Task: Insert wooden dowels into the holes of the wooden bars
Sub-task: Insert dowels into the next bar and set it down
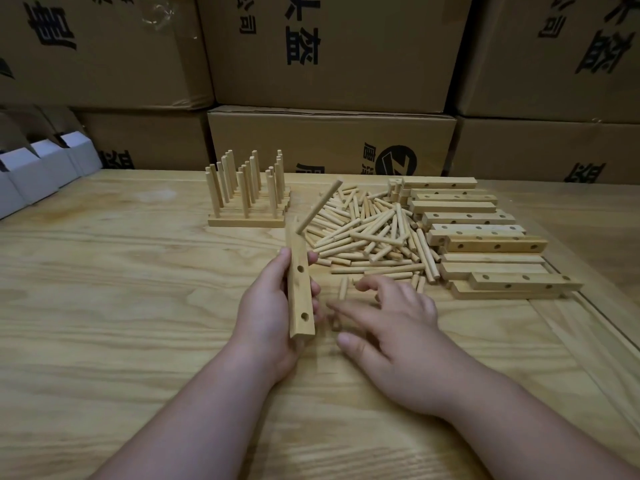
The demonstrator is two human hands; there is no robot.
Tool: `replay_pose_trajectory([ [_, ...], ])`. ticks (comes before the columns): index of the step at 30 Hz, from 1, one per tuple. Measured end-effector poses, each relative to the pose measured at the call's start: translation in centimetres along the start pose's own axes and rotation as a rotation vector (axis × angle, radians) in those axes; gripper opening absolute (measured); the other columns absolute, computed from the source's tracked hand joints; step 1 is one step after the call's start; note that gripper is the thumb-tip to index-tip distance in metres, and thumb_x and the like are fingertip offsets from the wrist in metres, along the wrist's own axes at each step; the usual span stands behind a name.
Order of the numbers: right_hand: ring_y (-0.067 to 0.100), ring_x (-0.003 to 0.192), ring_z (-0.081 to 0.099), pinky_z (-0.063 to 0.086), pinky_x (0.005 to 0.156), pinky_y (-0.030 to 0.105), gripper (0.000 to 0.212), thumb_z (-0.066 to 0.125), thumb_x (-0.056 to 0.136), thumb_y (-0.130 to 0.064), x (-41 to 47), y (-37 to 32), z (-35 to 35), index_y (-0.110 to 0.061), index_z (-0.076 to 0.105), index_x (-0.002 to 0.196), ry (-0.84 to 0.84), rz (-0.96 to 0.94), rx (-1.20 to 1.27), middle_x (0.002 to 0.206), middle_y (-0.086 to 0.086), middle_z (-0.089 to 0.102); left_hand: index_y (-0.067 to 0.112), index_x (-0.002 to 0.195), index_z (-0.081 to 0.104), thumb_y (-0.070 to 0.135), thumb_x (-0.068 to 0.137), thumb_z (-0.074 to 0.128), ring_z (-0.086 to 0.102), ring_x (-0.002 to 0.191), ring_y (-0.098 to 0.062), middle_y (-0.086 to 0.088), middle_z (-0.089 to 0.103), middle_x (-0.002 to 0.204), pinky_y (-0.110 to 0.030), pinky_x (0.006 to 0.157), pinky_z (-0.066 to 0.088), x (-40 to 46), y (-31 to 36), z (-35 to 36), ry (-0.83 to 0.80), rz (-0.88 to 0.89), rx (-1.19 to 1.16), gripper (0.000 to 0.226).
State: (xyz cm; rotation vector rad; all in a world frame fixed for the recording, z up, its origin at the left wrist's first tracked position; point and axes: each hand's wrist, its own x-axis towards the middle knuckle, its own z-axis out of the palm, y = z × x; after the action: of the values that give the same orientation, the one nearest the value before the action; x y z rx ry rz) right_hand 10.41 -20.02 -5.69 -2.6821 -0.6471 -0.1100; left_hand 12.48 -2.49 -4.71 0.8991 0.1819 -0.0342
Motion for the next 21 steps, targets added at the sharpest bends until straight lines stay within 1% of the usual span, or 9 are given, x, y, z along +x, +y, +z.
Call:
replay_pose_trajectory([
  [3,0.005,0.125,0.028,0.016,0.103,0.035,0.051,0.027,0.085,-0.073,0.0,-0.1,-0.1,-0.048,0.059,0.116,0.034,-0.013,-0.001,0.124,-0.025,0.04,0.015,0.083,0.078,0.044,0.102,0.049,0.044,0.042,-0.014,-0.006,0.051,0.057,-0.025,0.036,0.038,0.0,-0.1,0.0,-0.008,-0.006,0.019,0.045],
  [6,0.0,0.112,0.037,0.018,0.095,0.03,0.03,0.046,0.088,-0.063,0.0,0.1,-0.3,-0.041,0.065,0.096,0.102,-0.014,-0.003,0.105,-0.025,0.05,0.014,0.086,0.078,0.044,0.102,0.049,0.044,0.043,-0.014,-0.006,0.052,0.058,-0.024,0.037,0.039,0.0,-0.1,0.0,-0.01,-0.012,0.024,0.045],
  [8,0.001,0.108,0.042,0.019,0.092,0.028,0.009,0.059,0.091,-0.043,-0.1,-0.1,-0.4,-0.04,0.065,0.097,0.129,-0.009,0.002,0.099,-0.024,0.053,0.014,0.087,0.078,0.044,0.102,0.049,0.044,0.043,-0.014,-0.006,0.052,0.058,-0.024,0.037,0.039,0.0,-0.2,0.1,-0.006,-0.011,0.023,0.045],
  [11,0.005,0.109,0.047,0.025,0.094,0.029,0.024,0.058,0.094,-0.03,0.0,-0.3,-0.5,-0.04,0.063,0.116,0.167,0.035,-0.041,0.101,-0.023,0.056,0.015,0.086,0.078,0.044,0.102,0.048,0.044,0.043,-0.015,-0.005,0.052,0.059,-0.025,0.038,0.038,0.0,-0.2,0.1,0.002,0.002,0.022,0.045],
  [14,0.014,0.112,0.047,0.033,0.099,0.034,0.036,0.054,0.097,-0.024,0.1,-0.2,-0.7,-0.03,0.061,0.132,0.302,0.075,-0.026,0.109,-0.013,0.056,0.018,0.085,0.078,0.045,0.102,0.048,0.044,0.044,-0.014,-0.005,0.052,0.06,-0.025,0.038,0.039,-0.1,-0.2,0.2,0.02,0.023,0.026,0.044],
  [15,0.016,0.11,0.048,0.037,0.098,0.035,0.035,0.054,0.097,-0.021,0.1,-0.1,-0.9,-0.025,0.063,0.13,0.364,0.071,0.006,0.108,-0.01,0.057,0.018,0.085,0.078,0.046,0.102,0.049,0.045,0.043,-0.014,-0.005,0.052,0.06,-0.025,0.038,0.039,-0.1,-0.2,0.3,0.02,0.031,0.035,0.044],
  [17,0.013,0.105,0.049,0.04,0.091,0.027,0.029,0.055,0.098,-0.021,0.0,-0.2,-1.2,-0.02,0.067,0.123,0.446,0.049,0.089,0.106,-0.008,0.056,0.02,0.087,0.079,0.047,0.102,0.049,0.046,0.043,-0.014,-0.005,0.053,0.06,-0.026,0.038,0.04,-0.2,-0.2,0.3,0.008,0.04,0.081,0.043],
  [19,0.009,0.102,0.05,0.041,0.087,0.021,0.026,0.053,0.098,-0.027,-0.1,-0.4,-1.3,-0.02,0.068,0.119,0.445,0.031,0.162,0.104,-0.01,0.054,0.022,0.089,0.079,0.049,0.102,0.049,0.047,0.044,-0.014,-0.004,0.054,0.06,-0.026,0.04,0.041,-0.4,-0.3,0.3,-0.01,0.046,0.148,0.043],
  [21,0.005,0.097,0.053,0.044,0.082,0.023,0.023,0.05,0.099,-0.032,-0.2,-0.6,-1.2,-0.024,0.065,0.115,0.426,0.002,0.218,0.102,-0.014,0.053,0.025,0.088,0.079,0.049,0.102,0.049,0.048,0.046,-0.015,-0.004,0.055,0.06,-0.026,0.043,0.042,-0.5,-0.5,0.3,-0.029,0.067,0.215,0.041],
])
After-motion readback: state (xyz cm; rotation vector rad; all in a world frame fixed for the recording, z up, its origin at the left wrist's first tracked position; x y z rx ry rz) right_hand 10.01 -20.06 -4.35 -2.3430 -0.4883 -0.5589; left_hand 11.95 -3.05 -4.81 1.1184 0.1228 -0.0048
